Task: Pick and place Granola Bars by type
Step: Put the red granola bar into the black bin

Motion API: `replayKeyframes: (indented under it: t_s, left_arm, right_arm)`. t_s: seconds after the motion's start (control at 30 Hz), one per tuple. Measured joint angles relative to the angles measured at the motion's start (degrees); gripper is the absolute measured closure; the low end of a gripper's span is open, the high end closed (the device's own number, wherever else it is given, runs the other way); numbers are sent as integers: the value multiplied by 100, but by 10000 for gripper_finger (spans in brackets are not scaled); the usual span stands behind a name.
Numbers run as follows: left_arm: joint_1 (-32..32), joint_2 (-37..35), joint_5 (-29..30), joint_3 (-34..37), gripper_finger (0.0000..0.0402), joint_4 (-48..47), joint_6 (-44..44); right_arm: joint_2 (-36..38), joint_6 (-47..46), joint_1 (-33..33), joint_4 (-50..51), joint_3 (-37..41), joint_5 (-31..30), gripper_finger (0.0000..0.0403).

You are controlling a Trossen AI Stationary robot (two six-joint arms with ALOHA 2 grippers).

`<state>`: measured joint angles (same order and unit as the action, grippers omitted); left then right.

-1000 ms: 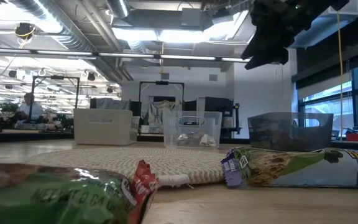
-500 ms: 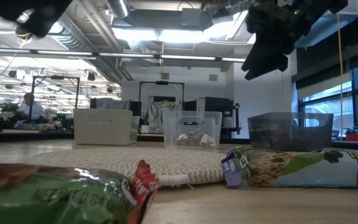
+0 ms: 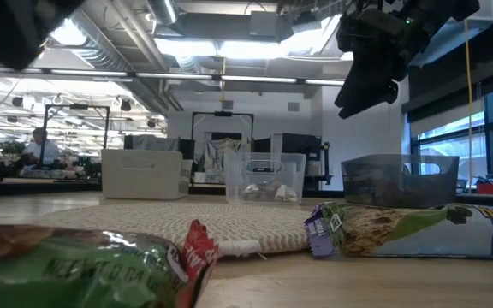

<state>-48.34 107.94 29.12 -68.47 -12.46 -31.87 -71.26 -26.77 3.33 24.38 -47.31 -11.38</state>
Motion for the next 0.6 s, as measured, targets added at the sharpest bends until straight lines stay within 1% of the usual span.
replayKeyframes:
  t_s: [0.1, 0.17, 0.37, 0.6]
  left_arm:
    - [7, 71, -44, -498, 203, -786, -318]
    - [-4, 174, -129, -691, 203, -938, -466]
    - [-6, 542, -637, -887, 203, -958, -782]
    - [-6, 893, -668, -938, 204, -984, -820]
  right_arm:
    - [0, -14, -2, 3, 0, 0, 195]
    - [0, -12, -2, -2, 0, -5, 195]
    - [0, -14, -2, -24, 0, -91, 195]
    - [0, -36, 1, -26, 0, -101, 195]
